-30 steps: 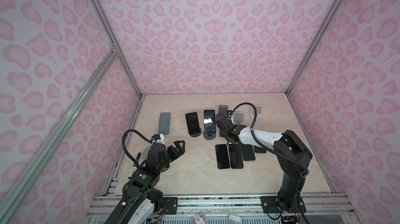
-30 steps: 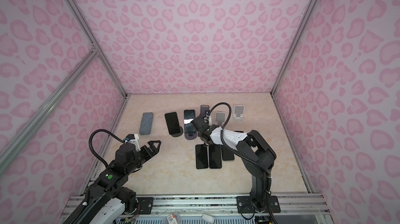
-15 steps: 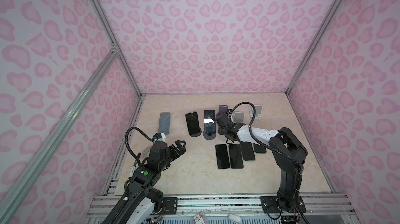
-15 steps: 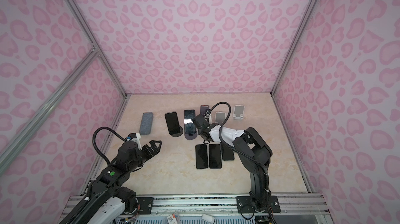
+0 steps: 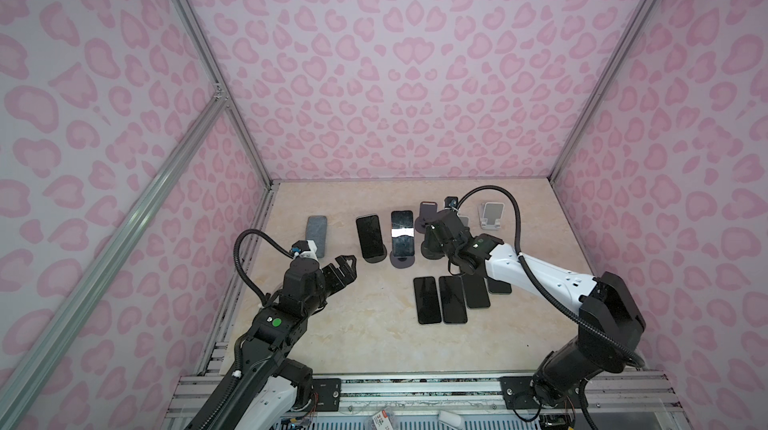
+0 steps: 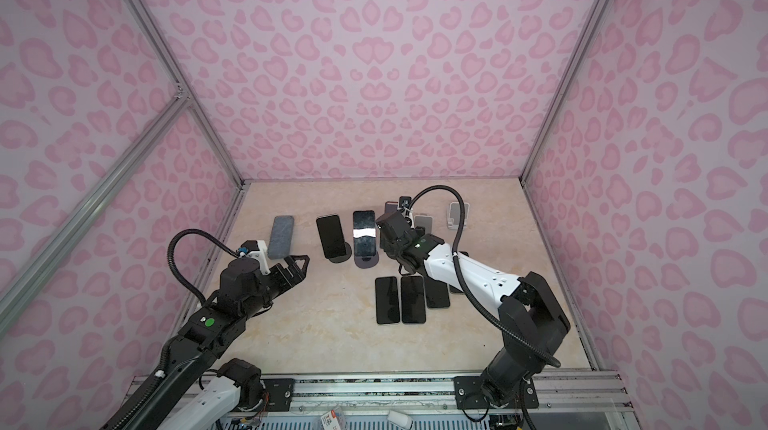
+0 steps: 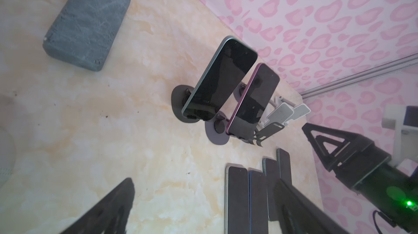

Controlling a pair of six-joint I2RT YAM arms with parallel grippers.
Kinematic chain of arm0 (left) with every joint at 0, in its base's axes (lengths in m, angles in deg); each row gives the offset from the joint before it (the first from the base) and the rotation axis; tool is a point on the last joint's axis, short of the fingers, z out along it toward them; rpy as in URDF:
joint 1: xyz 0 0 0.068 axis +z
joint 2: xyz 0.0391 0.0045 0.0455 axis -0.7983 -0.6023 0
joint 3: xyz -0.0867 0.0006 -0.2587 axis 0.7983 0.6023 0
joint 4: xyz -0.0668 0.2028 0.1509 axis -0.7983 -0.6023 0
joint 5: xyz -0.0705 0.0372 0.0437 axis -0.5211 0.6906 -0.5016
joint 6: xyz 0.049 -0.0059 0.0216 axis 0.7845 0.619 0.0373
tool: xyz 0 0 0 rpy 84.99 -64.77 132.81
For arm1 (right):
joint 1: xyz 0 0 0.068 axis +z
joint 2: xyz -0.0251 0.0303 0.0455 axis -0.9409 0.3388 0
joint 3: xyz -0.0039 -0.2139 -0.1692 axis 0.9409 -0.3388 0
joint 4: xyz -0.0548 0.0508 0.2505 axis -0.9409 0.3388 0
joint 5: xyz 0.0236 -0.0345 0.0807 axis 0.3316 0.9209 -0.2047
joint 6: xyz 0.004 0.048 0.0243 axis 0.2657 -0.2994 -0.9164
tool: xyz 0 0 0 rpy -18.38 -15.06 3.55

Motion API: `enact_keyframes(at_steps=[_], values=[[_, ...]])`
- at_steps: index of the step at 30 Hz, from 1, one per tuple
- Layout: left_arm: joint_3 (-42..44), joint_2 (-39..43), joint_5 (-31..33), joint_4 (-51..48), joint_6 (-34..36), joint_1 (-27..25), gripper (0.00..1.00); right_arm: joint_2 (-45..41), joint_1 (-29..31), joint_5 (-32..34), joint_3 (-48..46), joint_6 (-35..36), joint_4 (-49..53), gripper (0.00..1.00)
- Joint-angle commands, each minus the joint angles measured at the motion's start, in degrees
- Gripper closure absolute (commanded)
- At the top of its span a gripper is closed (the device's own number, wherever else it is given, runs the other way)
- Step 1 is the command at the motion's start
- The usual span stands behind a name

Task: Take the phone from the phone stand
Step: 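Swing the right gripper toward the purple-edged phone on a far dark stand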

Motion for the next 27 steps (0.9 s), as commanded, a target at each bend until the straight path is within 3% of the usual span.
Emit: enact_keyframes(at_steps=[1,7,11,18,23,27], values=[[-3.5,-0.5,3.0,-1.4,3.8,0.0,0.01,-3.2,0.0,-1.7,-2.6,0.4,3.7,0.20],[-9.8,-2.2,5.1,-5.4,8.2,0.0,0.01,-10.0,0.1,-4.9,-7.6,0.5,3.6,0.20],[-10.6,-0.8,7.0,-6.8,7.2,0.0,0.02,-13.3,0.1,-7.2,-9.0,-0.4,2.6,0.20],[-2.4,4.5,6.8,-5.4,0.8,0.0,0.03,-13.9,2.4,-5.4,-7.8,-2.1,5.1,0.20],[4.0,8.6,5.2,-3.4,-5.5,0.0,0.03,-10.1,6.0,0.0,-3.1,-2.2,7.8,0.14],[7.9,10.7,5.4,-2.6,-8.2,0.0,0.03,-5.1,7.0,0.3,1.4,-2.6,7.8,0.11]])
